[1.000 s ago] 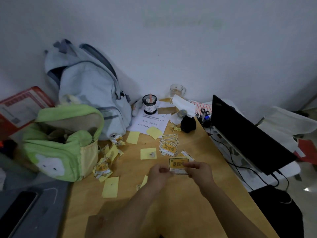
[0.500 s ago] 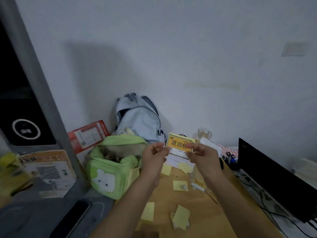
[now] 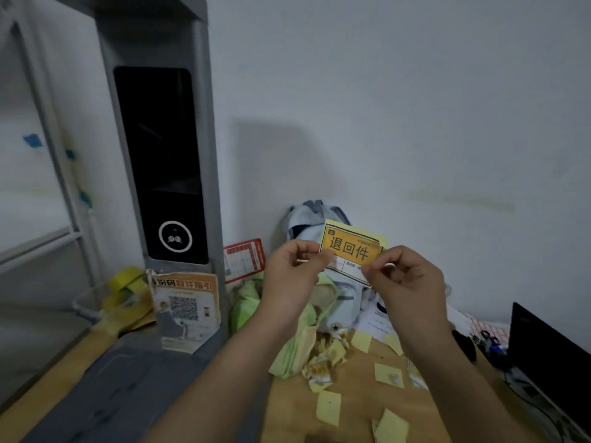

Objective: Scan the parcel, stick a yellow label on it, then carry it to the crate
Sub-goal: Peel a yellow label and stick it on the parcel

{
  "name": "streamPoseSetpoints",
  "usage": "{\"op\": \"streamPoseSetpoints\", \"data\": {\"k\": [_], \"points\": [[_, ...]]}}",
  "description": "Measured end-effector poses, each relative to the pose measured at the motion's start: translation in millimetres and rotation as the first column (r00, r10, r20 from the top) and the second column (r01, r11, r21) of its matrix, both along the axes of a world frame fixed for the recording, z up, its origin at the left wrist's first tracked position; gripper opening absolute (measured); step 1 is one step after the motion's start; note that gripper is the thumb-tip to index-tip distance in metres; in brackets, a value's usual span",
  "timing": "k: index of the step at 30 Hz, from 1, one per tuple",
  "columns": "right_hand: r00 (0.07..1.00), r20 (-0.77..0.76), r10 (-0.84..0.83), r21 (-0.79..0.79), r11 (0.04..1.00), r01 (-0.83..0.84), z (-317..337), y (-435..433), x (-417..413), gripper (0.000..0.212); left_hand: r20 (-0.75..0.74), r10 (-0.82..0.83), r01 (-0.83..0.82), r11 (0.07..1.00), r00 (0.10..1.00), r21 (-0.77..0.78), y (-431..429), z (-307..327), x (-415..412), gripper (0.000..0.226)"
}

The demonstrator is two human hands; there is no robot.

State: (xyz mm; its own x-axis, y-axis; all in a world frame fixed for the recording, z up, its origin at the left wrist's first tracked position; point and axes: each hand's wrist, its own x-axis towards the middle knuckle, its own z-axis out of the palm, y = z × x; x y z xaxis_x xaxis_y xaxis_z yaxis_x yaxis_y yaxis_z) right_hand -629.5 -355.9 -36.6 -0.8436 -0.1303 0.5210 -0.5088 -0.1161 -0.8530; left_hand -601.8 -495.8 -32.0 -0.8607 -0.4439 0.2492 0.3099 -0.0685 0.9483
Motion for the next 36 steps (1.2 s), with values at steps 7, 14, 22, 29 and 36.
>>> {"op": "streamPoseSetpoints", "data": {"k": [7,14,22,29,36], "points": [[0.993,0.089,0.083,-0.190,0.980,-0.065,9,-9,10,0.026,-0.062,0.004,-0.007,0.999,0.998,-0.046,0,15,16,0.021],[0.935,0.094,0.342,-0.285,0.909,-0.304,25,1,11,0.065,-0.131,-0.060,0.050,0.995,0.990,-0.081,27,33,16,0.019],[0.933,0.174,0.314,-0.250,0.931,-0.267,32,15,7,0.023,-0.124,-0.099,0.094,0.995,0.987,-0.046,48,34,11,0.011],[0.996,0.086,0.035,-0.246,0.969,-0.013,35,26,4,0.023,-0.130,-0.053,0.052,0.999,0.990,-0.012,51,32,8,0.012],[0.981,-0.101,0.166,-0.217,0.959,-0.184,60,45,27,0.027,-0.132,0.151,-0.125,0.975,0.980,0.183,36,27,-3,0.031]]}}
